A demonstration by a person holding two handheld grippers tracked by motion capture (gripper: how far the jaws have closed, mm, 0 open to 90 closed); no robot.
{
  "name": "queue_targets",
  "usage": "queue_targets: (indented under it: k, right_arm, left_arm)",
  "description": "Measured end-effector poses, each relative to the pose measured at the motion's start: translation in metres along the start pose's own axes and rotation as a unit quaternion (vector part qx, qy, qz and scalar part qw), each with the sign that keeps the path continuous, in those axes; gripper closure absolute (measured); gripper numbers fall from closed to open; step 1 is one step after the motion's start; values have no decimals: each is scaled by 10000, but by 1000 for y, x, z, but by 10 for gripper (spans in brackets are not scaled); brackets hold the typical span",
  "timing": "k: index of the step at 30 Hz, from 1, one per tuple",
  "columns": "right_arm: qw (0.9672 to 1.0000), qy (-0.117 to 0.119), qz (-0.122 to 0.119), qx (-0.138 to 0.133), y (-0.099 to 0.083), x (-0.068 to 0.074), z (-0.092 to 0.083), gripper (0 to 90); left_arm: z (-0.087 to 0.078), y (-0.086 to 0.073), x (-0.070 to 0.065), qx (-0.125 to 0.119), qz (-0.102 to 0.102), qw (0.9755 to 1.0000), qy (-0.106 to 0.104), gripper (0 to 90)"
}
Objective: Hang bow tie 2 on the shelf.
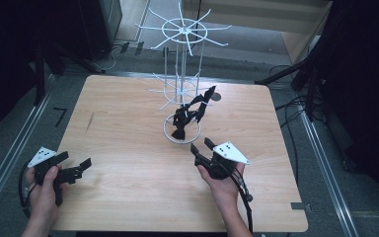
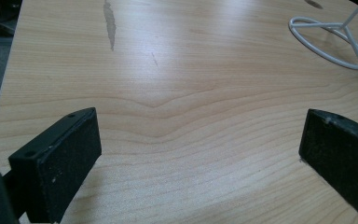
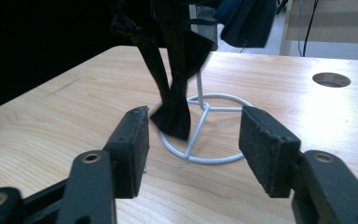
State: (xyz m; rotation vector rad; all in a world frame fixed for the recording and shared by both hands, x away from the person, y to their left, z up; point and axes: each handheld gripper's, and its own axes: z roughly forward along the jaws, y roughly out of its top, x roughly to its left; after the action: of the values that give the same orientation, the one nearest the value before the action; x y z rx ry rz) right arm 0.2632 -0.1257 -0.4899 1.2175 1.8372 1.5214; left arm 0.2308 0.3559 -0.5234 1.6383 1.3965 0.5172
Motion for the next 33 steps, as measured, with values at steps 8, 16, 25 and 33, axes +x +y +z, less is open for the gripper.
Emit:
queue_targets:
  k: [8, 16, 25, 33]
  right_arm:
    - [9999, -142, -66, -26, 0, -7, -6, 369]
    - [9993, -340, 24, -140, 2, -19, -15, 349]
    - [9983, -569, -21, -80, -1, -34, -24, 345]
    - [9969, -786, -34, -5, -8, -50, -35, 345]
  left_arm:
    - [0, 0, 0, -2, -11, 10000, -1, 0]
    - [0, 0, 0, -11, -11, 10000, -1, 0]
    - [0, 0, 0, -17, -12, 10000, 8, 0]
    - [0, 0, 0, -22, -15, 10000, 3, 0]
